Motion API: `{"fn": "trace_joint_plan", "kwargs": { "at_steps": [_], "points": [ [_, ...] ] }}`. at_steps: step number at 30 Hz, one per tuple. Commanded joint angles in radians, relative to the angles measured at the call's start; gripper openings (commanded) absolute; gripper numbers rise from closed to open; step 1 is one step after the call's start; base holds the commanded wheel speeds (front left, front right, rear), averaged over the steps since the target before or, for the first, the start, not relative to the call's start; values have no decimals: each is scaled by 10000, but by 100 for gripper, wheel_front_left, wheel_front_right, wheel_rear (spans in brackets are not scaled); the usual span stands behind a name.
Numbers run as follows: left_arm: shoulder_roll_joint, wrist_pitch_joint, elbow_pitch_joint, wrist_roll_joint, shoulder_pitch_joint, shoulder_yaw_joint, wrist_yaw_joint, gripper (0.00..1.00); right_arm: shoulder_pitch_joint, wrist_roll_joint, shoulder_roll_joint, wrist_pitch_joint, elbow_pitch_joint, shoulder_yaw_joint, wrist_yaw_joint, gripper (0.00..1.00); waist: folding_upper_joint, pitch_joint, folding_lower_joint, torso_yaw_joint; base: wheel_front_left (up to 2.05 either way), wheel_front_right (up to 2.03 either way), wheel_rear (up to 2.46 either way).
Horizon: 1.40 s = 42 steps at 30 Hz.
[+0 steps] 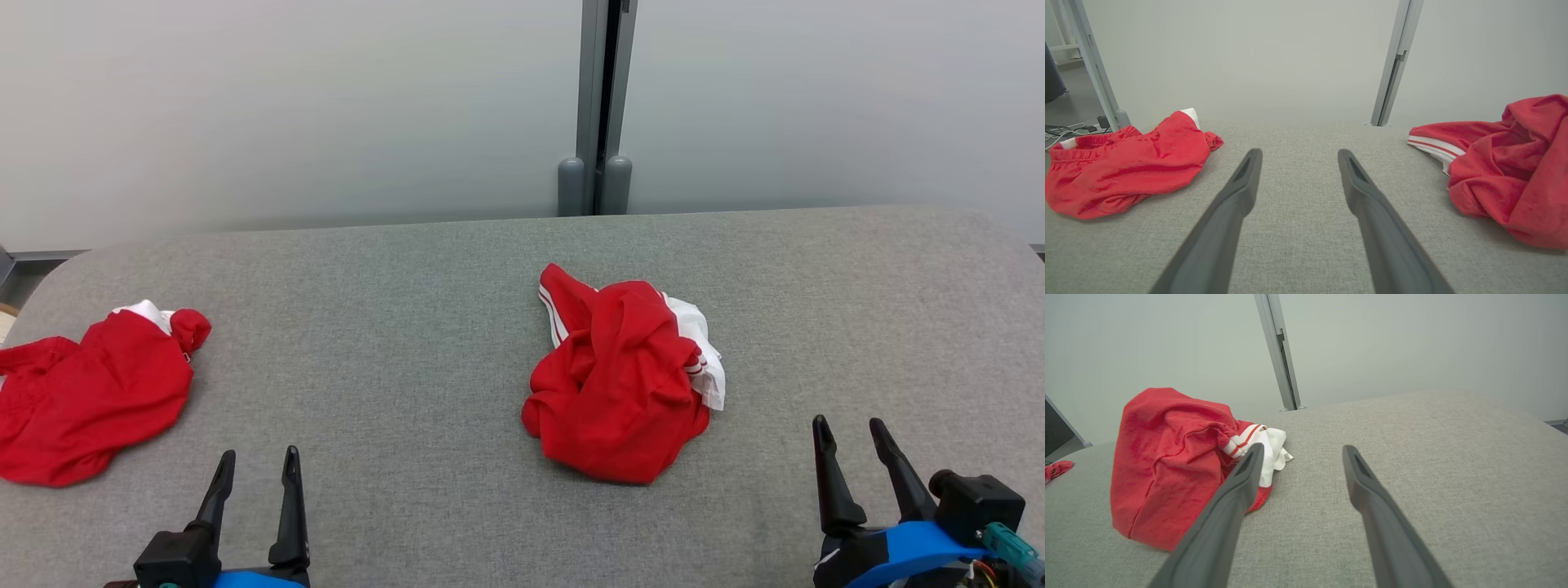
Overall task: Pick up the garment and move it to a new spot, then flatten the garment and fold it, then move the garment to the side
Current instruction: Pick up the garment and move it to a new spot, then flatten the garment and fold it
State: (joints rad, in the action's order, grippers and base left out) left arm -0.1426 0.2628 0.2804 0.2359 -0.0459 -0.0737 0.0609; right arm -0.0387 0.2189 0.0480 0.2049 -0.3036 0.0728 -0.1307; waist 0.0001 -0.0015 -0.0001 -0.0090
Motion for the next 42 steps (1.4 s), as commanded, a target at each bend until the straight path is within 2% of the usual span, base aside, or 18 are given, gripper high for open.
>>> {"fn": "trace_joint_plan", "kwargs": {
  "at_steps": [1,17,24,26,33,39,42],
  "points": [
    [21,29,18,-28,99,50,40,100,10,-64,44,36,-23,24,-1,100,-1,5,1,-16,0,0,0],
    [211,30,-73,67,316,114,194,100,-151,104,44,-6,-152,-197,-1,100,-1,26,1,-7,0,0,0],
    [297,30,-104,57,433,29,221,100,-936,159,50,-1058,-343,-692,-1,100,-1,202,1,119,0,0,0],
    [315,30,-109,41,541,-29,242,100,-1398,50,44,-1434,-650,-753,-1,100,-1,313,1,197,0,0,0],
    [410,30,-75,12,1005,-386,342,100,-2923,-1504,45,-2411,-2151,-601,-1,100,-1,828,1,711,0,0,0],
    [508,30,-42,134,1255,-521,427,100,-3718,-2305,164,-2651,-3428,-366,-1,100,-1,1105,1,1098,0,0,0],
    [551,30,-49,150,1372,-573,455,100,-4169,-2615,241,-2439,-4038,-251,-1,100,-1,1217,1,1307,0,0,0]
  ]
}}
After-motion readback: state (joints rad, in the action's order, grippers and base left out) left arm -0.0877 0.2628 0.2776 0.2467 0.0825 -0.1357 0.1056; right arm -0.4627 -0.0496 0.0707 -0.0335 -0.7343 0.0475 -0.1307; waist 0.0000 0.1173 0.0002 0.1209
